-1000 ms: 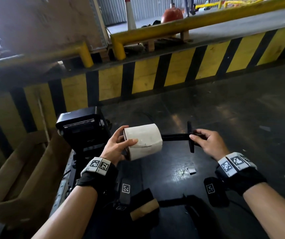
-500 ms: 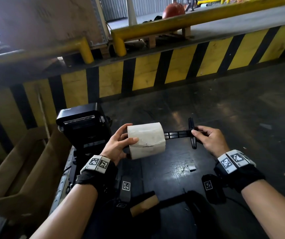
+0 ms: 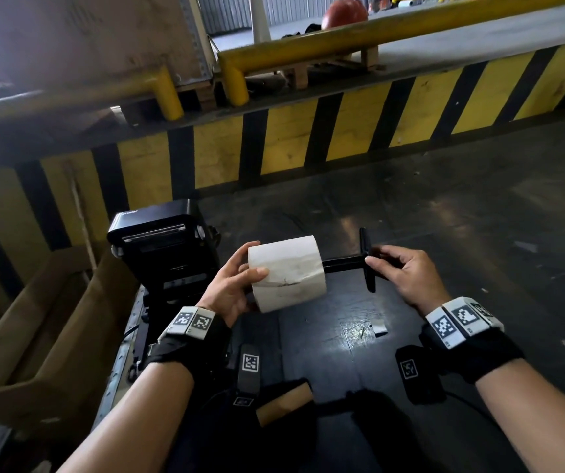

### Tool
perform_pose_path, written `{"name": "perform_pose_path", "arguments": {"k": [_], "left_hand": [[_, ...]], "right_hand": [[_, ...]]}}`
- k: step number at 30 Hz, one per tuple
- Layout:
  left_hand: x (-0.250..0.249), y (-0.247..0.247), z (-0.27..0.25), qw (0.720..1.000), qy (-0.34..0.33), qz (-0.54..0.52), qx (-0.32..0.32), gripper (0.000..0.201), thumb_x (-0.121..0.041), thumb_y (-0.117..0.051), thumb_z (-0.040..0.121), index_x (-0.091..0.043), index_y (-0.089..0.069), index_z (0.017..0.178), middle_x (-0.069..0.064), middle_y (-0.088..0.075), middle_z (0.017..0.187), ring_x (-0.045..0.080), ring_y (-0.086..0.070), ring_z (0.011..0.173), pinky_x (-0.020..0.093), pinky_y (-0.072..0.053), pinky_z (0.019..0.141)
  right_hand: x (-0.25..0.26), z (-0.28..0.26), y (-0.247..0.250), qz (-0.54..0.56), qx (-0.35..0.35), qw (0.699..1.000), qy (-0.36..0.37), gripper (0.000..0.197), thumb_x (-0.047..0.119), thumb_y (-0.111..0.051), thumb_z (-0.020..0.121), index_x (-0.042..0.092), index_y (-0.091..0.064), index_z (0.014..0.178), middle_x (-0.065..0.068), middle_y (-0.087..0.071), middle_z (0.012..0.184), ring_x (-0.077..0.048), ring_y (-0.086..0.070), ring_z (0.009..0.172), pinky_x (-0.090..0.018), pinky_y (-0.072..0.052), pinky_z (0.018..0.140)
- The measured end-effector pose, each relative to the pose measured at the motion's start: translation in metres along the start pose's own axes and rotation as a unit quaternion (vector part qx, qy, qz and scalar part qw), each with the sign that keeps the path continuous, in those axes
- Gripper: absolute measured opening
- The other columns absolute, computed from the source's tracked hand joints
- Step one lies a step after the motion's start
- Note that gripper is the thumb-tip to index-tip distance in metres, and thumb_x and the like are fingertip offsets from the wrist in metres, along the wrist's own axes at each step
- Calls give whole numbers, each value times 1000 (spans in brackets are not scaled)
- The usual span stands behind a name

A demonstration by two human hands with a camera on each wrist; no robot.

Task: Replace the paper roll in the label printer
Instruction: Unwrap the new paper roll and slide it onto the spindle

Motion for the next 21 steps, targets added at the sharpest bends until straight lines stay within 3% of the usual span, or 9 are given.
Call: {"name": "perform_pose_path", "arguments": {"k": [4, 7, 9, 11, 14, 17, 19, 21], "left_hand": [[6, -16, 0, 1000, 7, -5, 16, 82, -22, -76, 52, -24, -48, 130, 5, -58, 113, 28, -56, 103, 42, -53, 73], [10, -22, 0, 1000, 8, -10, 21, 76, -24, -75, 51, -27, -53, 124, 1, -61, 107, 24, -58, 97, 38, -56, 68], [12, -23, -2, 1000, 9, -14, 25, 73, -23, -74, 51, -29, -55, 121, -2, -64, 103, 22, -59, 95, 36, -57, 67], [13, -23, -3, 999, 10, -15, 28, 75, -23, -74, 52, -28, -53, 124, -3, -66, 102, 22, -61, 95, 37, -58, 68], [15, -25, -7, 999, 11, -18, 31, 75, -24, -73, 53, -28, -52, 124, -5, -68, 101, 19, -65, 90, 36, -58, 65], [17, -28, -14, 999, 14, -18, 29, 77, -25, -73, 53, -29, -49, 127, -4, -65, 104, 20, -63, 92, 37, -57, 63], [20, -26, -19, 999, 17, -18, 24, 75, -26, -72, 54, -31, -49, 125, -5, -64, 104, 20, -64, 91, 36, -57, 59], [24, -23, -25, 999, 20, -25, 21, 72, -26, -72, 54, -34, -49, 122, -5, -62, 107, 19, -63, 91, 36, -56, 59]], "right_hand": [[13, -10, -40, 48, 70, 996, -9, 24, 15, -69, 79, 7, -69, 101, -11, -72, 96, -15, -67, 89, -25, -52, 83], [16, -21, -58, 115, 89, 989, -30, 21, 10, -59, 86, -2, -65, 102, -21, -68, 93, -18, -65, 81, -31, -57, 78], [15, -24, -59, 130, 92, 986, -50, 19, 7, -56, 88, -4, -63, 101, -19, -65, 91, -17, -63, 79, -33, -56, 77], [12, -26, -60, 125, 100, 985, -67, 18, 9, -56, 88, 2, -61, 104, -18, -64, 99, -19, -61, 88, -43, -52, 82], [1, -32, -71, 121, 132, 973, -143, 29, 25, -53, 90, 22, -54, 119, -13, -57, 123, -23, -57, 110, -43, -50, 84], [8, -44, -91, 181, 180, 946, -198, 31, 42, -40, 94, 36, -54, 120, -1, -59, 124, -21, -57, 109, -38, -50, 80], [15, -51, -101, 219, 199, 929, -223, 40, 53, -33, 92, 32, -61, 113, 0, -66, 117, -19, -62, 107, -41, -53, 85], [20, -57, -112, 234, 222, 918, -230, 49, 57, -34, 89, 25, -60, 116, -1, -67, 116, -18, -65, 104, -42, -52, 91]]}}
Point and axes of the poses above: each hand's wrist, its own z-axis towards the middle knuckle, its own y-axis out of the back of the hand, x = y × z, the point moved 10 cm from there along z, towards the middle knuckle
